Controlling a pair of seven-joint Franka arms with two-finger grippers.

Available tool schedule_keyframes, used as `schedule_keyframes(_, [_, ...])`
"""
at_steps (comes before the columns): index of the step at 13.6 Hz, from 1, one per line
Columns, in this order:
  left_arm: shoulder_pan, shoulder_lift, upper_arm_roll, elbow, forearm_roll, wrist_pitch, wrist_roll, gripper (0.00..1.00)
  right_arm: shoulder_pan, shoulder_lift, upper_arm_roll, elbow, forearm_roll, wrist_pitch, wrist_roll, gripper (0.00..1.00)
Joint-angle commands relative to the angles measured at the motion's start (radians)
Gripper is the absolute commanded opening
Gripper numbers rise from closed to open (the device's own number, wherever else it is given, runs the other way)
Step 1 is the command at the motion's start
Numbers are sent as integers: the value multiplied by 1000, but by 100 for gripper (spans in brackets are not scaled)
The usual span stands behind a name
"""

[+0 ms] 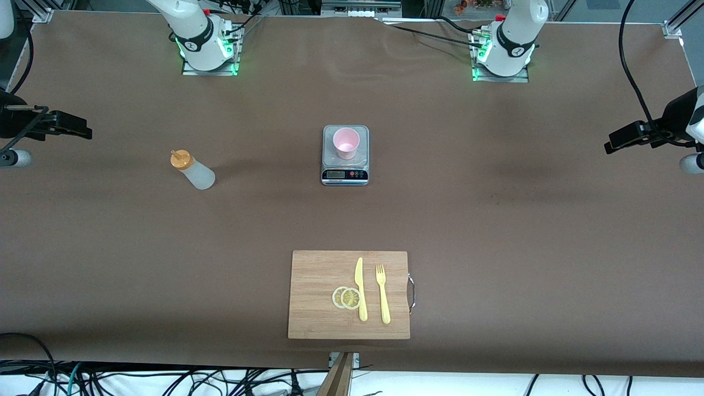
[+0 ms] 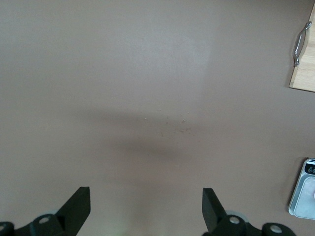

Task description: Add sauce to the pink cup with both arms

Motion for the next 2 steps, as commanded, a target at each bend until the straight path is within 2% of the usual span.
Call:
schedule_keyframes(1, [1,-3,1,5,-22,1,-6,100,-4,8,5,19,-15,-1,14,100])
schedule_keyframes(2, [1,-3,1,5,-22,1,-6,100,-4,8,5,19,-15,1,15,100])
